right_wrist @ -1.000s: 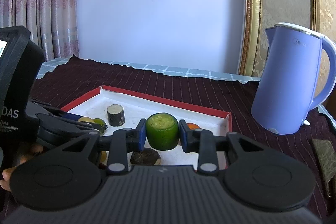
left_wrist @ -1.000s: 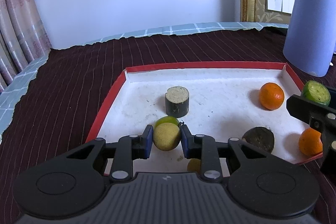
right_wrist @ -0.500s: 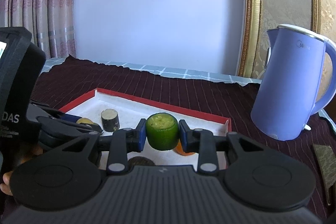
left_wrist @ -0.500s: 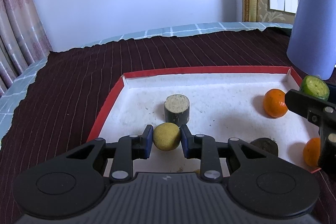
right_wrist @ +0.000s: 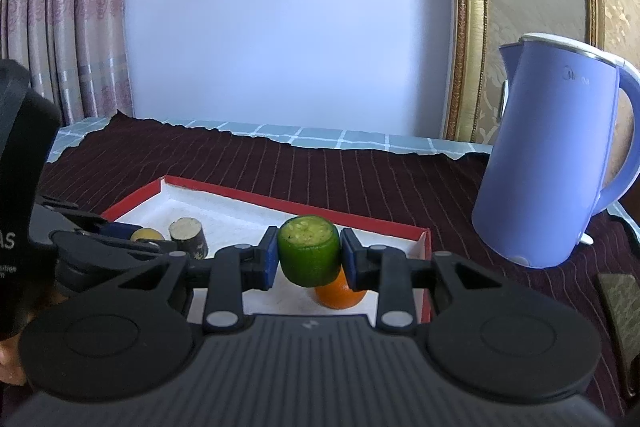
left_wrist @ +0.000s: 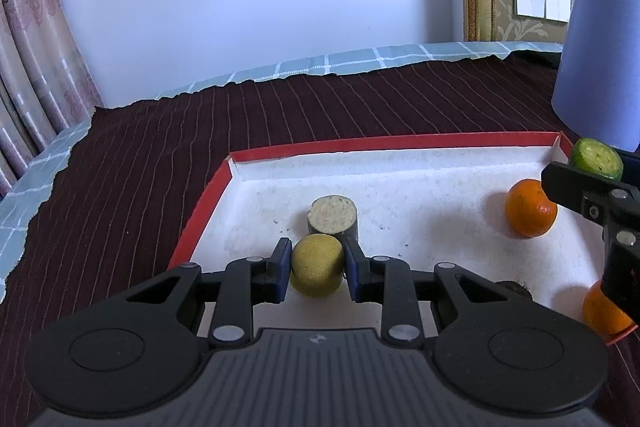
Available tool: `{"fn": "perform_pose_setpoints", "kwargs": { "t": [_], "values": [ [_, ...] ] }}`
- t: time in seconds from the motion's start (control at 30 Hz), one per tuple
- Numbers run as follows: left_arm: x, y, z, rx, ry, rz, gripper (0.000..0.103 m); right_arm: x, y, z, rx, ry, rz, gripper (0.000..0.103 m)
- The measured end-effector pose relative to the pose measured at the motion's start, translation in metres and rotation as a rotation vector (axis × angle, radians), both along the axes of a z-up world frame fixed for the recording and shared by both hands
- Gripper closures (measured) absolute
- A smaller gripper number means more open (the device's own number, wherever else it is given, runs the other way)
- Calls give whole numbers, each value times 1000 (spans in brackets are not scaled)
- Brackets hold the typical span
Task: Organize fruits
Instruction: 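Carry the yellow longan and lime over the tray with both grippers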
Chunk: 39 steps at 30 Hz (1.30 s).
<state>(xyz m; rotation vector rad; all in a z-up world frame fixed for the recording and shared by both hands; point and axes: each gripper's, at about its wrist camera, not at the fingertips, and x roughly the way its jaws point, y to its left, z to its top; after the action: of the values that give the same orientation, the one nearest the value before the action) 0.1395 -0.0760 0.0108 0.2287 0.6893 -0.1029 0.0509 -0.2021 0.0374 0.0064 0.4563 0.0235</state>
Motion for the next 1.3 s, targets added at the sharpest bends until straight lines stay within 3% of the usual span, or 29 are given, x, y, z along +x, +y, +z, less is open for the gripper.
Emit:
{"fn": "perform_pose_setpoints", "kwargs": {
  "t": [0.63,1.3],
  "values": [
    [7,-8,-4,6,-13,-10,76,15,-14,-7,59,-16,-38,73],
    [22,-17,-7,-1,-18,-30,76,42,-16,-11,58,0,-31,73]
  ]
}}
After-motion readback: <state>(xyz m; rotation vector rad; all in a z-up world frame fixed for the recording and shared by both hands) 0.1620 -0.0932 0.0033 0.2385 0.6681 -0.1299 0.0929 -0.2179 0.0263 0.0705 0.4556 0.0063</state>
